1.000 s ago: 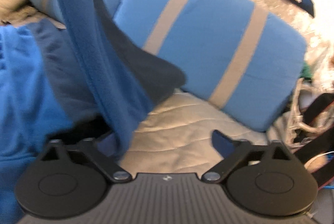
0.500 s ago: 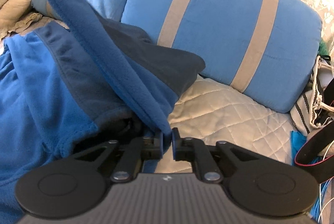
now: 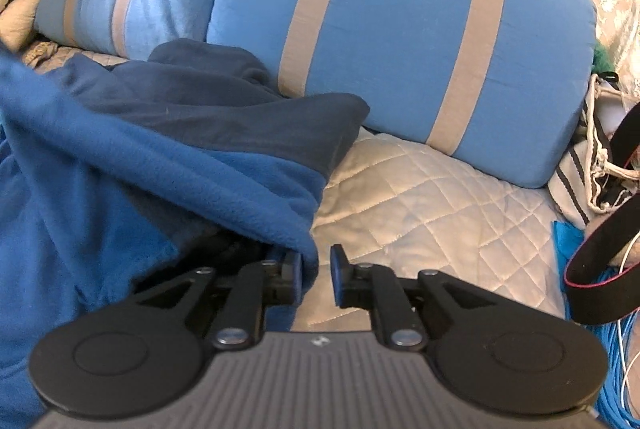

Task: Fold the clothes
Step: 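Lower the navy cuff with the left gripper onto the hoodie body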

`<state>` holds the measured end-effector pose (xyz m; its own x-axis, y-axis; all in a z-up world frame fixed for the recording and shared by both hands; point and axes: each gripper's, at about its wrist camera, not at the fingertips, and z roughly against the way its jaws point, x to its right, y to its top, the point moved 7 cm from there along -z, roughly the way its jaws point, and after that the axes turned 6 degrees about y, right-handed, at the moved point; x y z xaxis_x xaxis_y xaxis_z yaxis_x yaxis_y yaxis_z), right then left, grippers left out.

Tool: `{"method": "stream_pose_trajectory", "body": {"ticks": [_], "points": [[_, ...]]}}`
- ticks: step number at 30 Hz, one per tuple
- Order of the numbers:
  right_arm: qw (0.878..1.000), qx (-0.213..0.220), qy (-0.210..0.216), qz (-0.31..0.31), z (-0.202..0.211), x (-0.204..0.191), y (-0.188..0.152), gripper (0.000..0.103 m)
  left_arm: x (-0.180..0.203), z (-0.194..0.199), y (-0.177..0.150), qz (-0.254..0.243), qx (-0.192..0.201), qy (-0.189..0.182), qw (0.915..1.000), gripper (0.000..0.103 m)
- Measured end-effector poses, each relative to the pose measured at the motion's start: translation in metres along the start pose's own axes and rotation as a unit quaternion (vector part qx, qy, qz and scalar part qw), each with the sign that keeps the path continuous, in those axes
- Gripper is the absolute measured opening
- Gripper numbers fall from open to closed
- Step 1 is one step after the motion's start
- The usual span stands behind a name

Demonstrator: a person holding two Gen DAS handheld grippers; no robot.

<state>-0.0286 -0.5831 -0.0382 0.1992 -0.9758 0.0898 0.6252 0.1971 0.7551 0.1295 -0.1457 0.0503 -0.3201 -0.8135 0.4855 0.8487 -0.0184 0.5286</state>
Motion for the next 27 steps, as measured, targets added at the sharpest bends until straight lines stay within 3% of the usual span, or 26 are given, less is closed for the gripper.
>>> {"method": "stream_pose_trajectory", "body": {"ticks": [10, 15, 16, 22, 27], "points": [[0.996, -0.008, 0.021, -0.084, -0.003, 0.015, -0.002, 0.033, -0.04, -0.031, -0.058, -0.025, -0.098, 0.03, 0.9944, 0.018], [0.997, -0.008, 0.013, -0.078, -0.003, 0.016, -0.003, 0.037, -0.05, -0.04, -0.057, -0.012, -0.094, 0.039, 0.9948, 0.02], [0.997, -0.006, 0.008, -0.08, -0.003, 0.018, -0.003, 0.042, -0.051, -0.041, -0.056, -0.009, -0.091, 0.039, 0.995, 0.02], [0.993, -0.015, 0.005, -0.115, -0.011, 0.028, -0.012, 0.049, -0.052, -0.048, -0.058, -0.005, -0.096, 0.042, 0.9945, 0.023], [0.997, -0.017, -0.033, -0.07, -0.015, 0.028, -0.013, 0.068, -0.054, -0.047, -0.061, 0.01, -0.086, 0.039, 0.9955, 0.027]]}}
